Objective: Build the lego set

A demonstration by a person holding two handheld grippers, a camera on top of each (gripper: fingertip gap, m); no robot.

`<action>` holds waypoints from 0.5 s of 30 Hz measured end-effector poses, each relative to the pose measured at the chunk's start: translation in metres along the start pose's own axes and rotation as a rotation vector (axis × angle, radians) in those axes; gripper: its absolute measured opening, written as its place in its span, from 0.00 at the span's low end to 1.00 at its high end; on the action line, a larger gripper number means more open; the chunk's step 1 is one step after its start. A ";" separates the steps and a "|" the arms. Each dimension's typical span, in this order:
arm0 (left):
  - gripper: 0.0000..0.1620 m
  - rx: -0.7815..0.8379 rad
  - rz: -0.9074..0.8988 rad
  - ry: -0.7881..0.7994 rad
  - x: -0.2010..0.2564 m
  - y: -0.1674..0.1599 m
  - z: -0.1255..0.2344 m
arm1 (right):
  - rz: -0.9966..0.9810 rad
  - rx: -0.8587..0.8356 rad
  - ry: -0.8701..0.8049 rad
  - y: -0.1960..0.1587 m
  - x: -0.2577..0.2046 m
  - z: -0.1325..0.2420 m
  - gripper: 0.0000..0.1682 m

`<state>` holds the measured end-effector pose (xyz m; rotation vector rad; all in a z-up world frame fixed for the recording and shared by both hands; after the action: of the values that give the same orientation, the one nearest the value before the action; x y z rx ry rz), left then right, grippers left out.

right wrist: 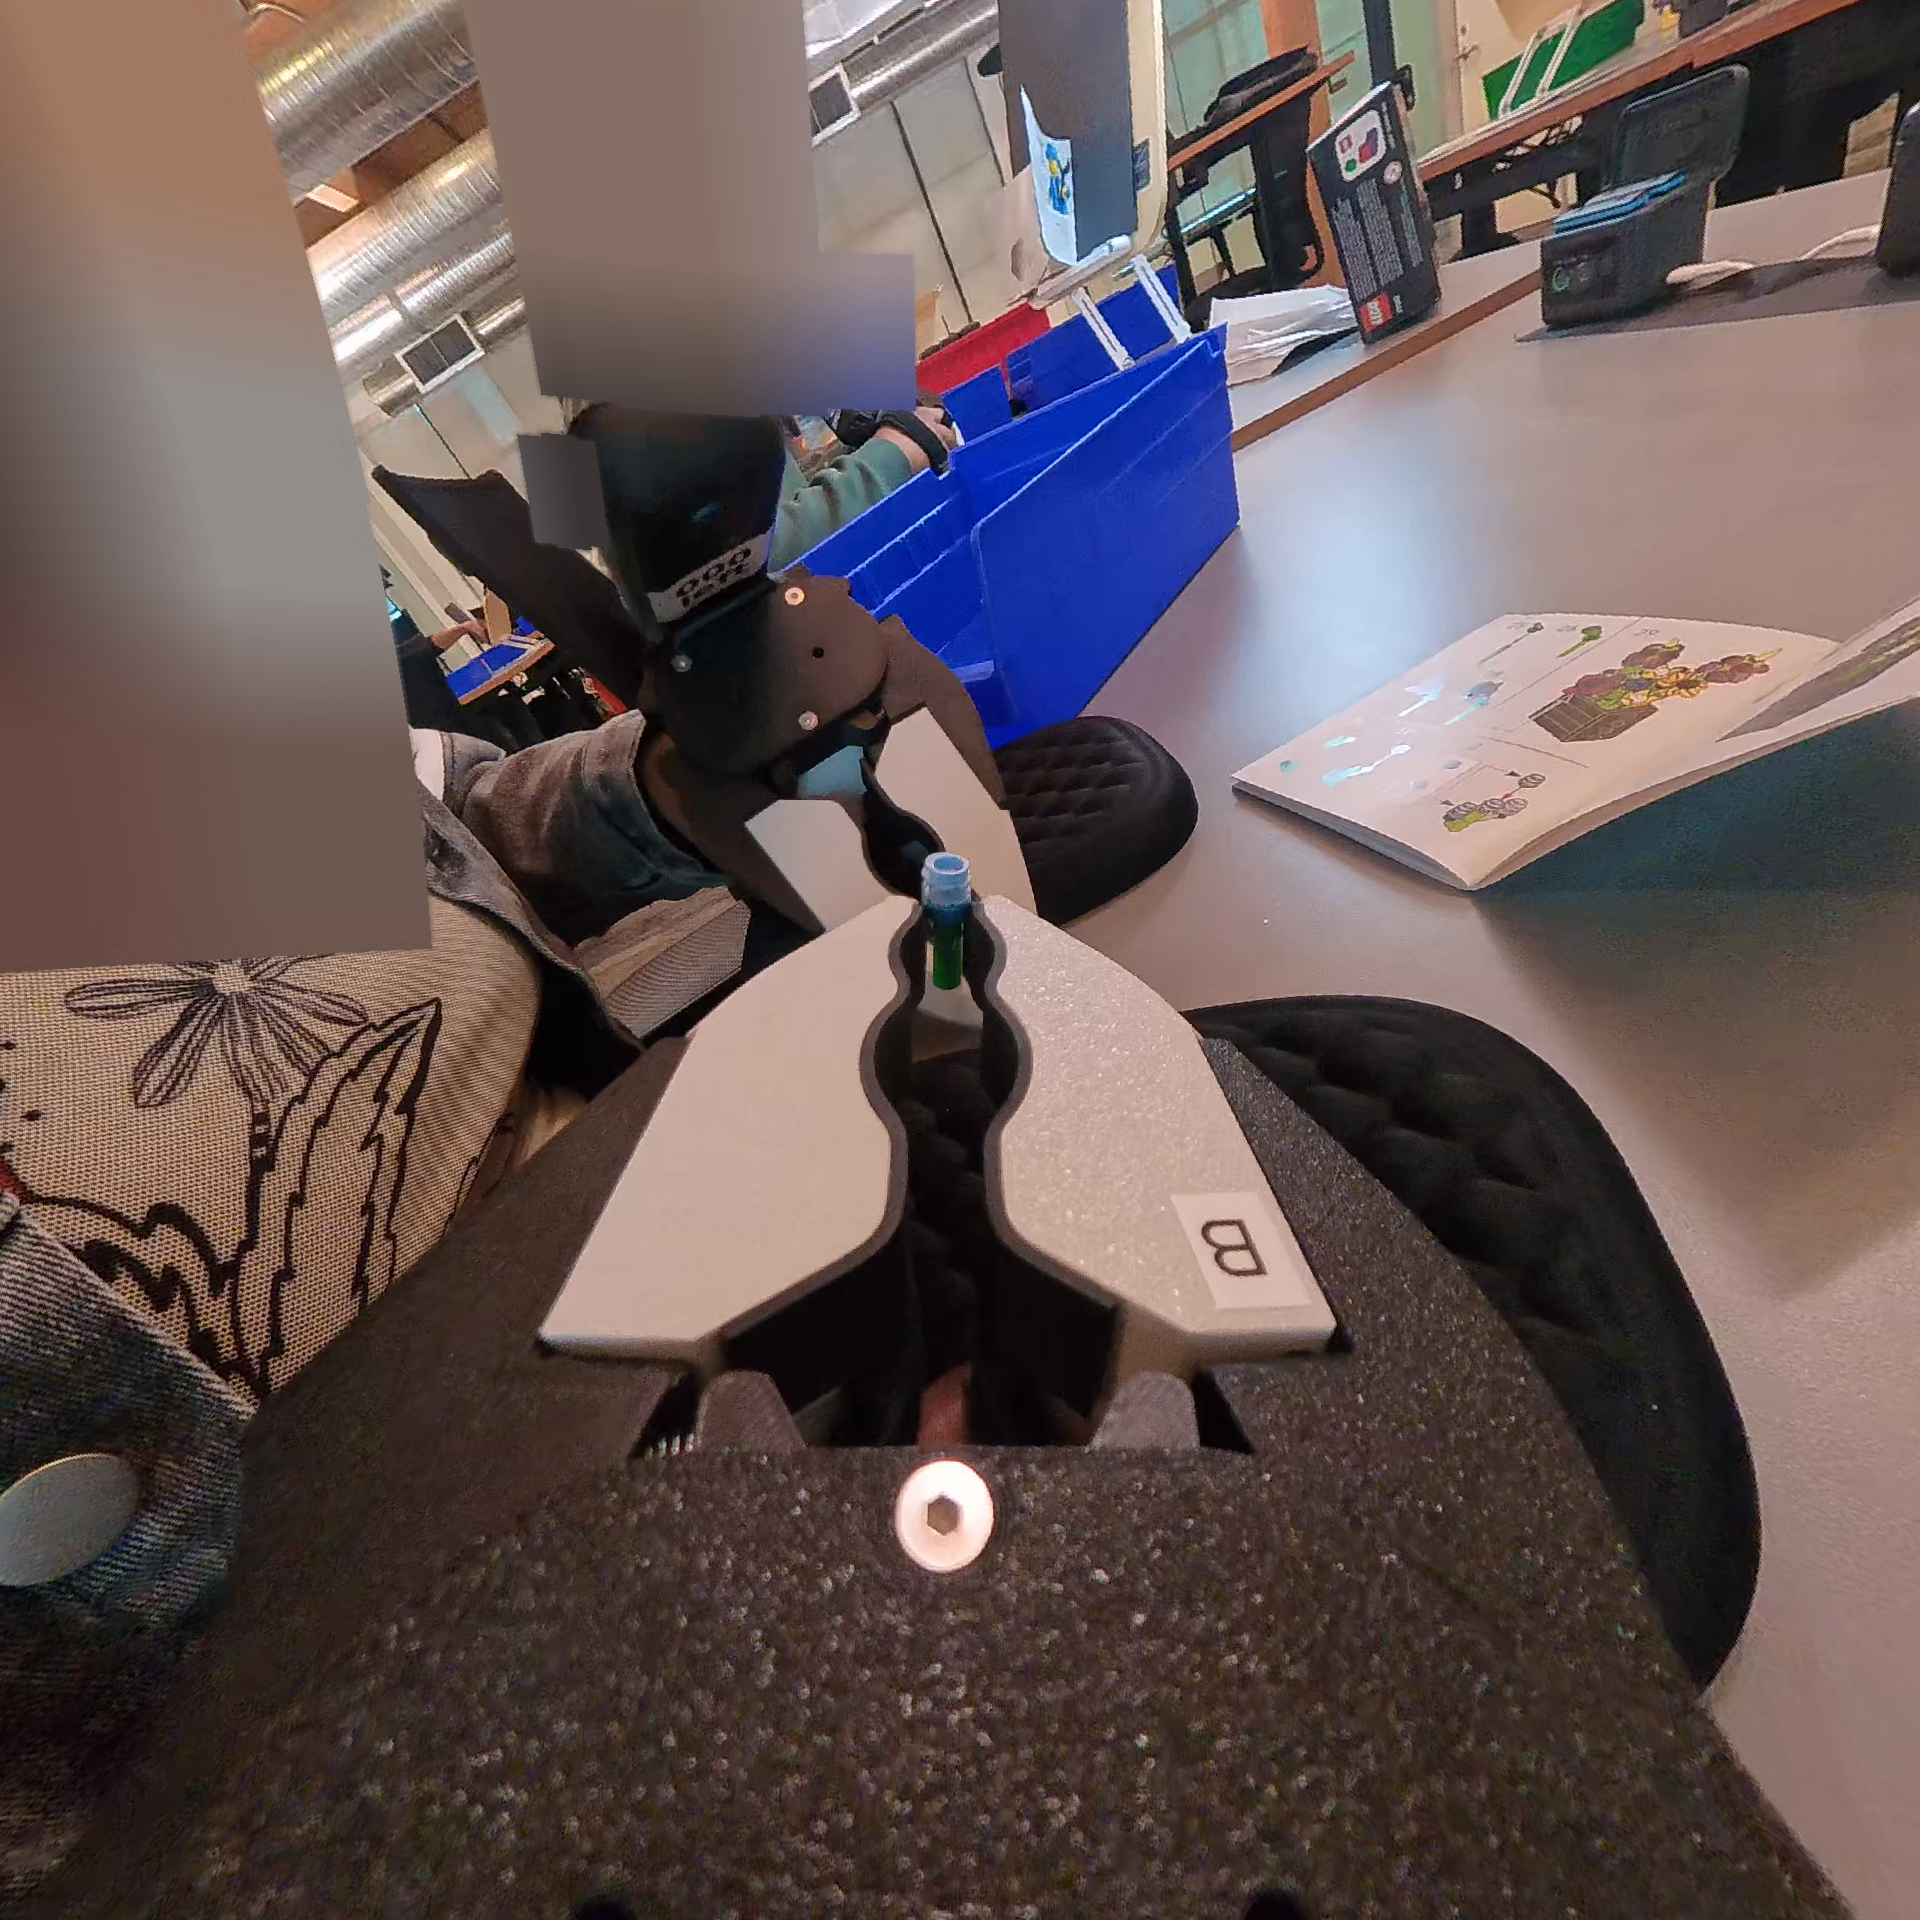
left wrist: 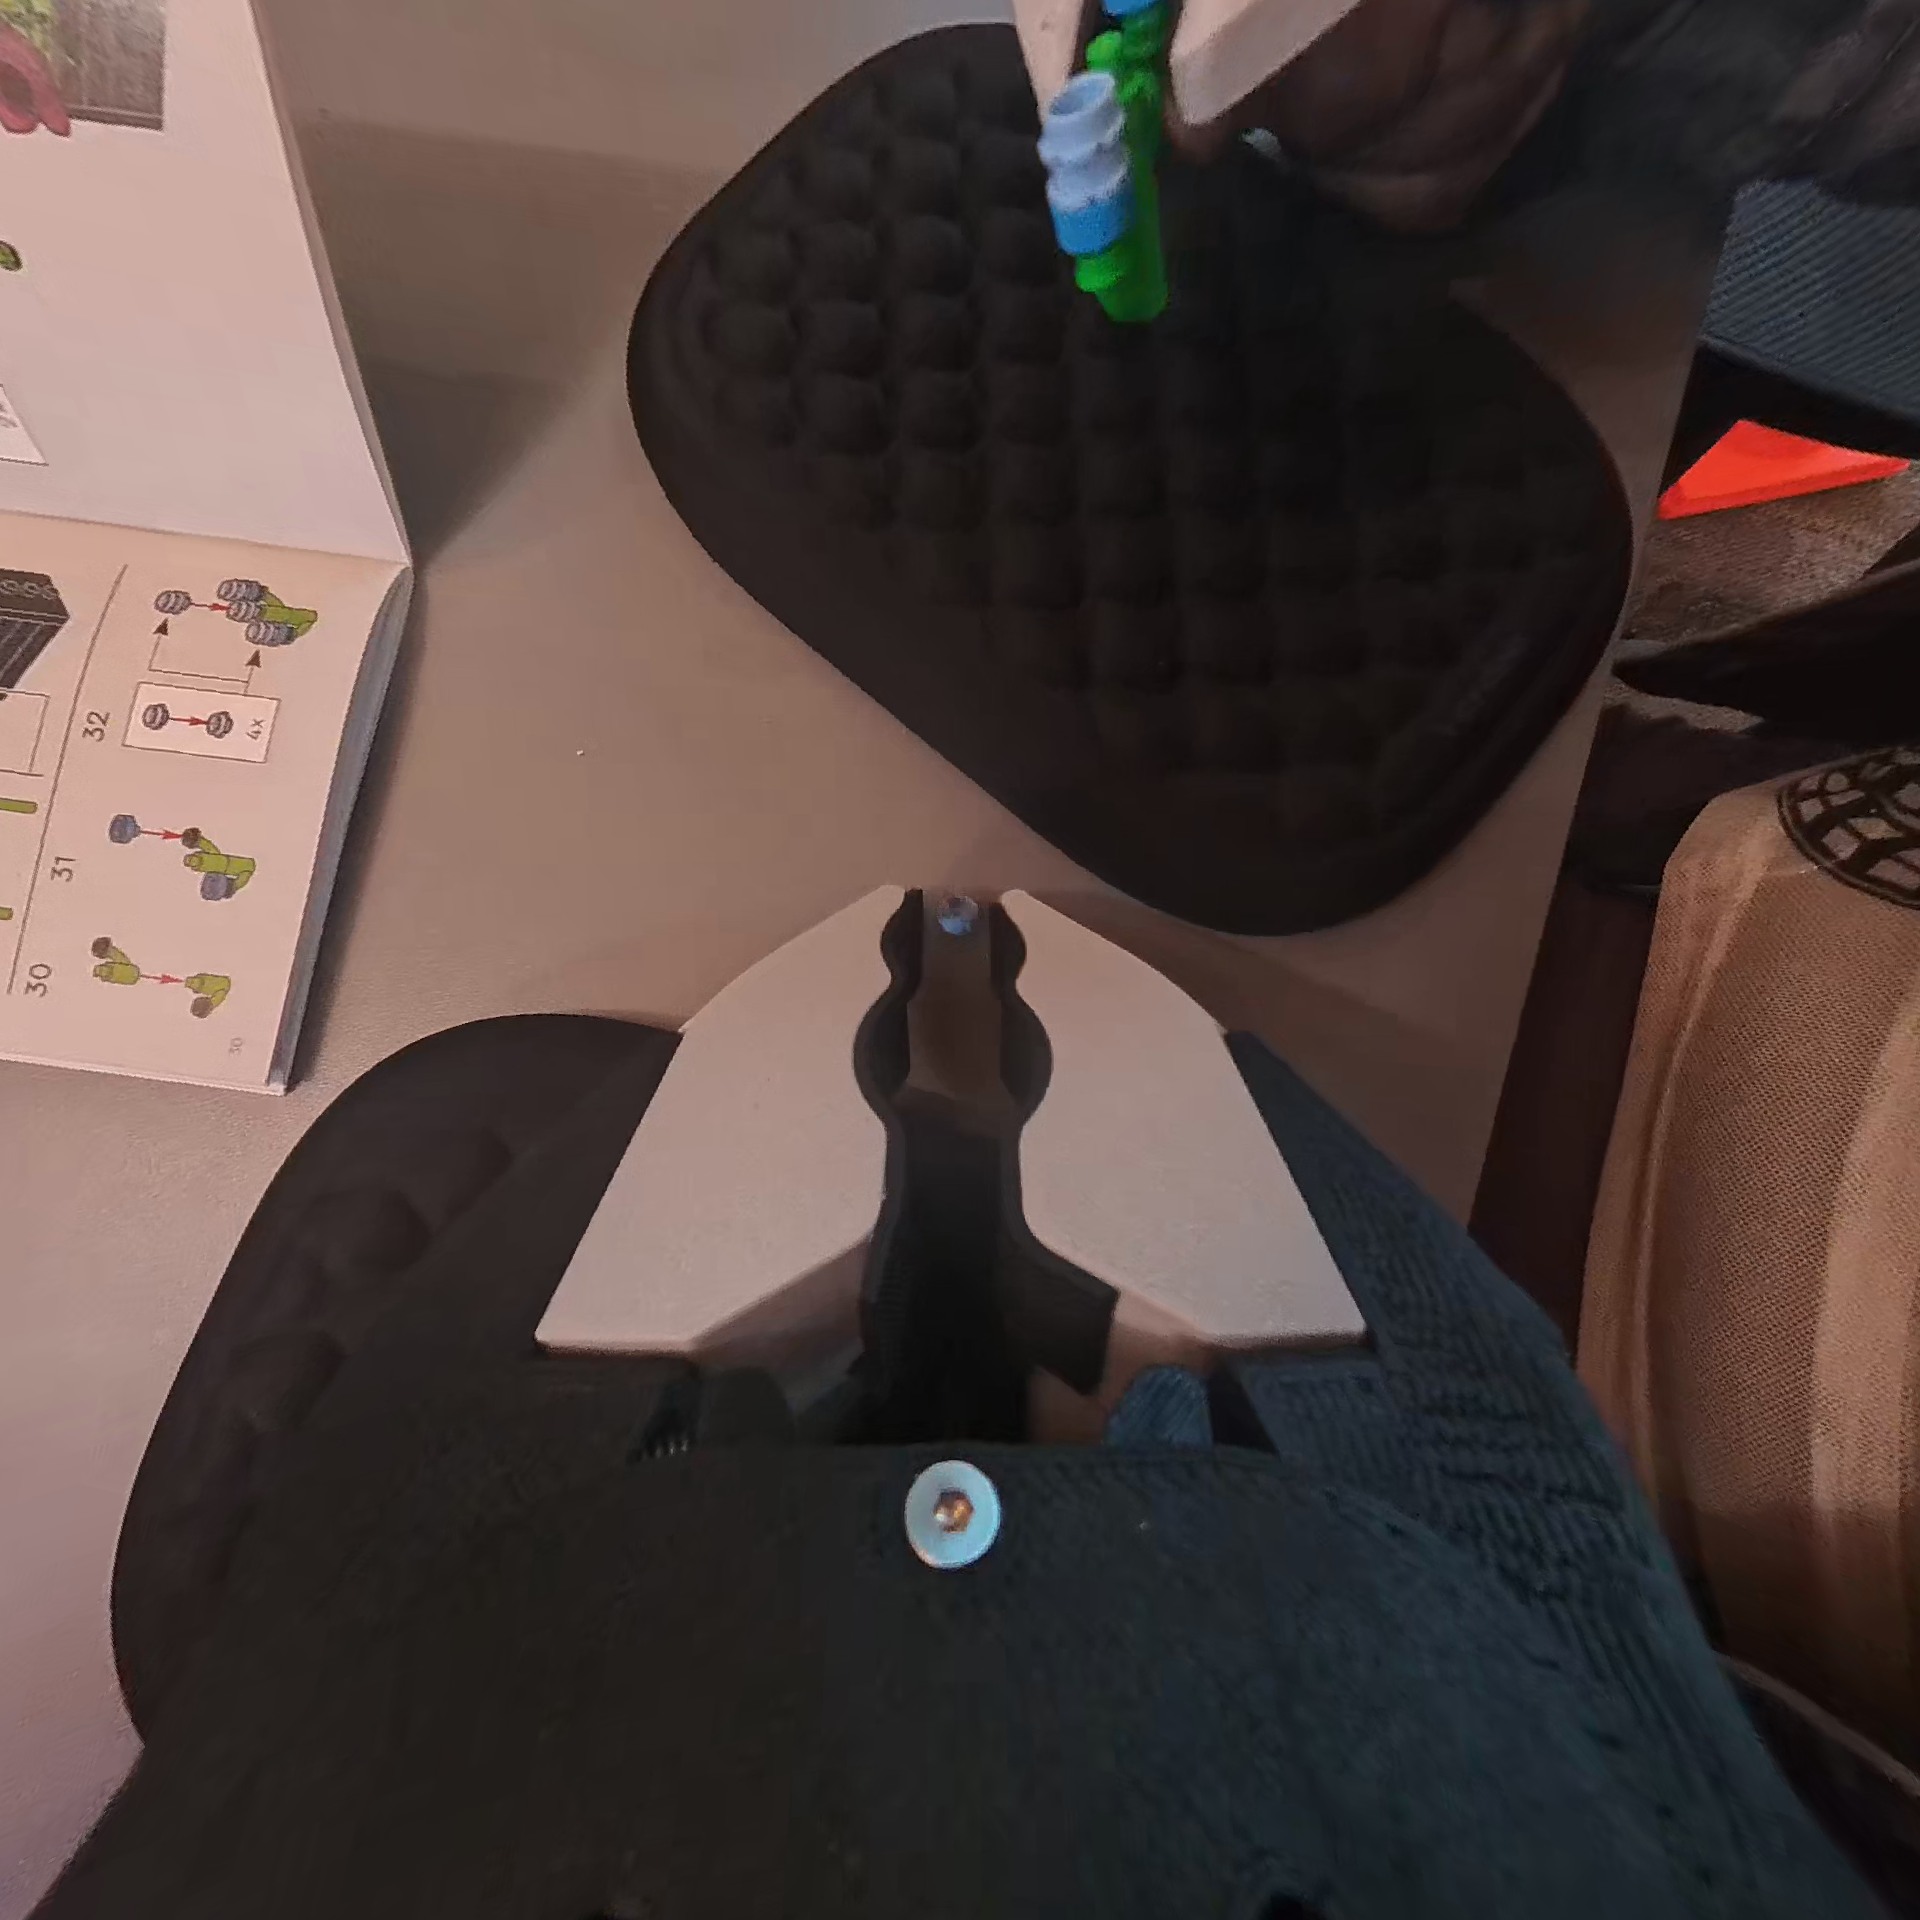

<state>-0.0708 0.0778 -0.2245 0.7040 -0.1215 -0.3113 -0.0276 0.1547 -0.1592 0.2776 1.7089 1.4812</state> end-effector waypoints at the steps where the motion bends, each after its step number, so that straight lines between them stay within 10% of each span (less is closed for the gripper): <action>1: 0.08 -0.004 -0.004 -0.002 0.000 0.000 0.000 | -0.001 0.000 0.000 0.000 0.000 0.000 0.04; 7: 0.12 0.089 -0.002 -0.004 -0.001 0.008 0.008 | 0.002 0.006 -0.006 0.001 0.000 0.000 0.04; 15: 0.15 0.711 0.183 -0.014 -0.006 0.077 0.056 | -0.080 0.252 -0.019 0.049 -0.009 -0.006 0.04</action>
<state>-0.0702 0.1008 -0.1320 1.3848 -0.3156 -0.0885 -0.0435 0.1583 -0.1118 0.3514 1.8702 1.2025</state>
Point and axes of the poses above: each gripper's, where its closed fingertips meet, z back along the fingers, y out of its top, x = y × z across the jaws, the point moved 2 cm from there along z, back along the fingers, and after that the axes turned 1 degree about -z, right-handed, at the moved point
